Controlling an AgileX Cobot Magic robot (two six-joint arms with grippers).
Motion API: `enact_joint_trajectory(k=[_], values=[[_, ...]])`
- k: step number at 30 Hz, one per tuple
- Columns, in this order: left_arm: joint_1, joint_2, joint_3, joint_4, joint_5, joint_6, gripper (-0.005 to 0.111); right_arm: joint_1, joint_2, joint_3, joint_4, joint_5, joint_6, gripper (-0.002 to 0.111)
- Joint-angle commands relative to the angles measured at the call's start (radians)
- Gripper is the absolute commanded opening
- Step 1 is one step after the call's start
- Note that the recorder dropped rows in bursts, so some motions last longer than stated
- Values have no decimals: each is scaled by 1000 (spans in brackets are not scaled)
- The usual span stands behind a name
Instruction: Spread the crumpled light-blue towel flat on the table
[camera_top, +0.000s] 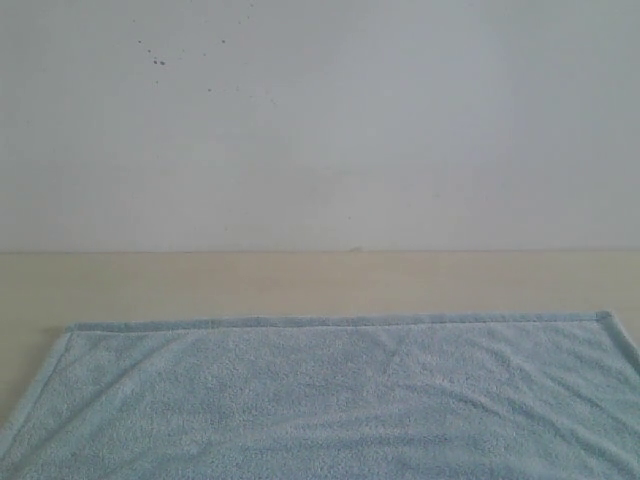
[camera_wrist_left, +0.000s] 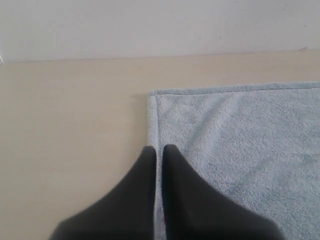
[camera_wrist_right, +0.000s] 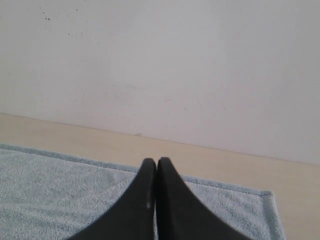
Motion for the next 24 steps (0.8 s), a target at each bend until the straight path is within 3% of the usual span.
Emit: enact_joint_trajectory(k=[1,5,24], values=[[3,-4,3,-101,-18,4,4,1,-5,0,2,0,-7,0],[3,-4,3,-204,-30,4,4,1,-5,0,2,0,-7,0],[3,-4,3,-204,-37,4,4,1,-5,0,2,0,-7,0]])
